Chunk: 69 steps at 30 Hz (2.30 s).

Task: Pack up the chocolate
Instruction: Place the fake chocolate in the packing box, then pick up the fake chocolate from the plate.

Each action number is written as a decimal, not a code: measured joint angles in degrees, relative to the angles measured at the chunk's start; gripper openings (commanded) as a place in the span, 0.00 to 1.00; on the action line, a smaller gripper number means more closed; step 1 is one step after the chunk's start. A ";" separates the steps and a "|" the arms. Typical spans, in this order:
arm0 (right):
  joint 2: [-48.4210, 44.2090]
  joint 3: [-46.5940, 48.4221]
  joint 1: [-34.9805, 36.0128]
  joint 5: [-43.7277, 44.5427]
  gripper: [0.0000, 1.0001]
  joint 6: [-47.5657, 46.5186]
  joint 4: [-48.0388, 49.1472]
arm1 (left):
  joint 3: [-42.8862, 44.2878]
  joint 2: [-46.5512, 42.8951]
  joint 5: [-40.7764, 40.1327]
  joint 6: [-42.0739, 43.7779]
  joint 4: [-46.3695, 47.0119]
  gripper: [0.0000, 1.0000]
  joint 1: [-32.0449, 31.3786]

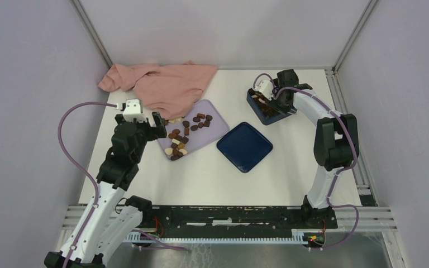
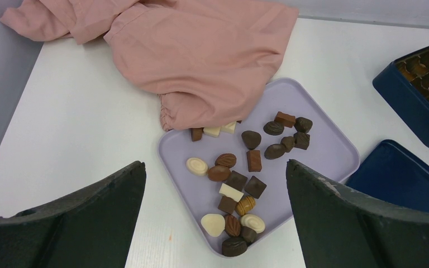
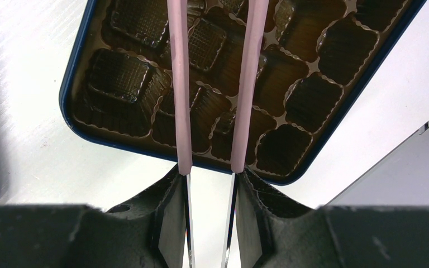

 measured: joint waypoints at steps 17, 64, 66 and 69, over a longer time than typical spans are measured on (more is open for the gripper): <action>-6.67 -1.20 -0.04 -13.20 0.35 0.28 -0.44 | 0.00 0.00 0.11 0.00 0.02 1.00 0.00; 0.00 10.67 26.38 -22.88 0.36 7.43 -2.36 | 15.41 16.11 0.87 -11.69 1.49 1.00 -0.74; 3.19 15.19 28.20 -20.15 0.36 4.90 -5.68 | 13.20 16.39 3.23 -11.63 1.18 1.00 3.52; 7.32 20.92 30.53 -16.26 0.40 2.29 -9.35 | 10.93 16.87 5.16 -11.45 -1.42 1.00 5.49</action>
